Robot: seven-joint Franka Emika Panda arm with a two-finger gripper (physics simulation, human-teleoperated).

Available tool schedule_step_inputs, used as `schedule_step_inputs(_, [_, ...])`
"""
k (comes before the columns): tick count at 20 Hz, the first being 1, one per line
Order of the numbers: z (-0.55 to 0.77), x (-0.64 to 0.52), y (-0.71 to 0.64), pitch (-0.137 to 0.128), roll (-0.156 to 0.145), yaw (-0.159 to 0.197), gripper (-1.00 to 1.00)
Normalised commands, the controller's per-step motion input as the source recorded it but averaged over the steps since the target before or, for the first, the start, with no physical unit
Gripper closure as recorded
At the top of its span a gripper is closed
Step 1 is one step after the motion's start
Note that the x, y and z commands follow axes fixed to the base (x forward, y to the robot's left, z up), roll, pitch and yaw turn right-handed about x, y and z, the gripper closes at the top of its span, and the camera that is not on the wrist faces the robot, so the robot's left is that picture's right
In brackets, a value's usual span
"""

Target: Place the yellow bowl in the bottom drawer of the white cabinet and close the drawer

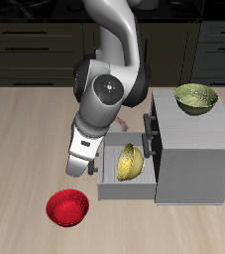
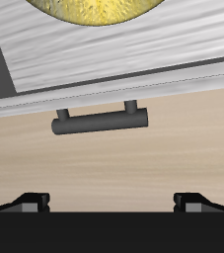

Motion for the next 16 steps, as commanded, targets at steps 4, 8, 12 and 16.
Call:
schedule_step_inputs(4, [-0.34,-0.07,-0.02,0.038,-0.002,0.028,-1.0])
schedule_step_inputs(8, [-0.19,-0.05,-0.05,0.022,-0.001,0.0,-1.0])
schedule_step_inputs(12, [-0.2,-0.08,-0.05,0.018,-0.008,-0.013,-1.0])
schedule_step_inputs(16, [-0.19,-0.06,-0.04,0.018,-0.007,-0.01,-1.0])
